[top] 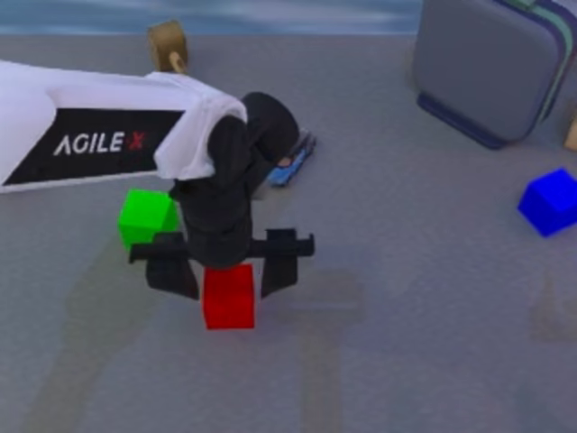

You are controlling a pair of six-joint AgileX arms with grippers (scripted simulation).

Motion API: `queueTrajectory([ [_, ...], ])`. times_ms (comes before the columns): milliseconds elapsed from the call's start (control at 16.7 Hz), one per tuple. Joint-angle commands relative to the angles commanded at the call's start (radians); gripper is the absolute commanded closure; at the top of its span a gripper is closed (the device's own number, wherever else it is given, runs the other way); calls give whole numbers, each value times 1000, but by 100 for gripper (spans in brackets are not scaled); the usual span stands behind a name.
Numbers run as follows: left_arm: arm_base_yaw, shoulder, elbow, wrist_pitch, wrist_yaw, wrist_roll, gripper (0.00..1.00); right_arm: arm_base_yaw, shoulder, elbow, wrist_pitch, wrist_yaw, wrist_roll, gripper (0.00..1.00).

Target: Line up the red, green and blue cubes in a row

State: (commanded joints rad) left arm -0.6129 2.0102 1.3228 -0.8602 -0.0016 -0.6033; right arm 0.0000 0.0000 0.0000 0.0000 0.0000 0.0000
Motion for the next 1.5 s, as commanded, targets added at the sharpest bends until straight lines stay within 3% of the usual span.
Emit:
queueTrajectory([
  [600,2,-1,3,-4,-1,0,0,0,0,0,0,0,0,0],
  [1020,17,-76,149,-232,-2,-5,0,0,0,0,0,0,0,0],
  [1500,40,-69,188,-258,-4,35,0,0,0,0,0,0,0,0],
])
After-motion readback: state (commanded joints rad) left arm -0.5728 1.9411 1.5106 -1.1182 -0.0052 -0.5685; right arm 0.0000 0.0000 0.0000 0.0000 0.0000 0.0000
